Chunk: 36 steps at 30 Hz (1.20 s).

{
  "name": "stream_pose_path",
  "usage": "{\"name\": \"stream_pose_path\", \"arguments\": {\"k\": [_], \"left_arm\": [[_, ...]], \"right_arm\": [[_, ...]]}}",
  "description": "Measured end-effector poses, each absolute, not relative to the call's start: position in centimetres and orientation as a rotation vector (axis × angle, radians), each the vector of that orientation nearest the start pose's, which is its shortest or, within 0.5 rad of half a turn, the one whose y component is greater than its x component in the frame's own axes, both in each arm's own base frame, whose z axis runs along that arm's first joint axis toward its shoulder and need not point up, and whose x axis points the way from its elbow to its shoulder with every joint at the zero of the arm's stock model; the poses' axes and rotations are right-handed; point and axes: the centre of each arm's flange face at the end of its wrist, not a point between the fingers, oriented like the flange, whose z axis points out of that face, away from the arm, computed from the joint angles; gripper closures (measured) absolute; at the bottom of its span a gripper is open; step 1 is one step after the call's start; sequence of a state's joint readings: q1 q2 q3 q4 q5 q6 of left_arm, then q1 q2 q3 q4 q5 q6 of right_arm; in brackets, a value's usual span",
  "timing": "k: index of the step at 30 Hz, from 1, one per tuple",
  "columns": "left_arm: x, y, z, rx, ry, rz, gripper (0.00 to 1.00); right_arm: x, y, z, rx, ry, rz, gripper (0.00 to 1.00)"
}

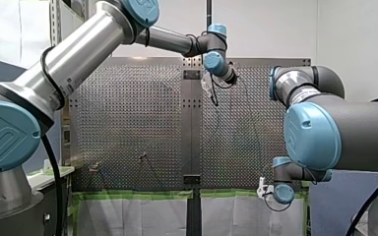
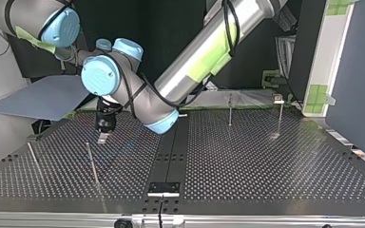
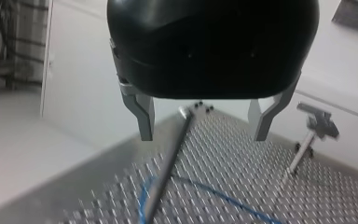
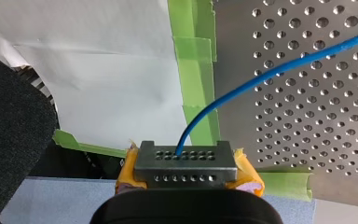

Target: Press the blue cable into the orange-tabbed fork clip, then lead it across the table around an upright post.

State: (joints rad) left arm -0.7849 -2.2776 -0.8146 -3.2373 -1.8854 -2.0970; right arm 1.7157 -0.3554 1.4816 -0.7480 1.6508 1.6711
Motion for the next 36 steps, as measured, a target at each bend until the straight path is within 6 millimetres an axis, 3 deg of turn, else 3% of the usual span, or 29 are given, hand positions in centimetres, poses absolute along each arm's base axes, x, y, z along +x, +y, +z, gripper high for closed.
{"name": "stream_pose_path", "arguments": {"k": [5, 22, 30, 36], "left_arm": [[47.4, -60.3, 39.0, -0.112, 1.674, -0.739, 0.00], [48.8, -60.5, 39.1, -0.293, 1.590, -0.877, 0.00], [50.4, -60.9, 36.3, -0.349, 1.602, -0.874, 0.00], [52.0, -60.4, 35.5, -0.386, 1.578, -0.826, 0.00]], "right_arm": [[21.3, -59.8, -17.3, 1.488, -1.513, 1.085, 1.00], [21.3, -59.8, -17.3, 1.486, -1.526, 1.098, 1.00], [21.3, -59.8, -17.3, 1.485, -1.529, 1.103, 1.00], [21.4, -59.8, -17.3, 1.486, -1.530, 1.107, 1.00]]}}
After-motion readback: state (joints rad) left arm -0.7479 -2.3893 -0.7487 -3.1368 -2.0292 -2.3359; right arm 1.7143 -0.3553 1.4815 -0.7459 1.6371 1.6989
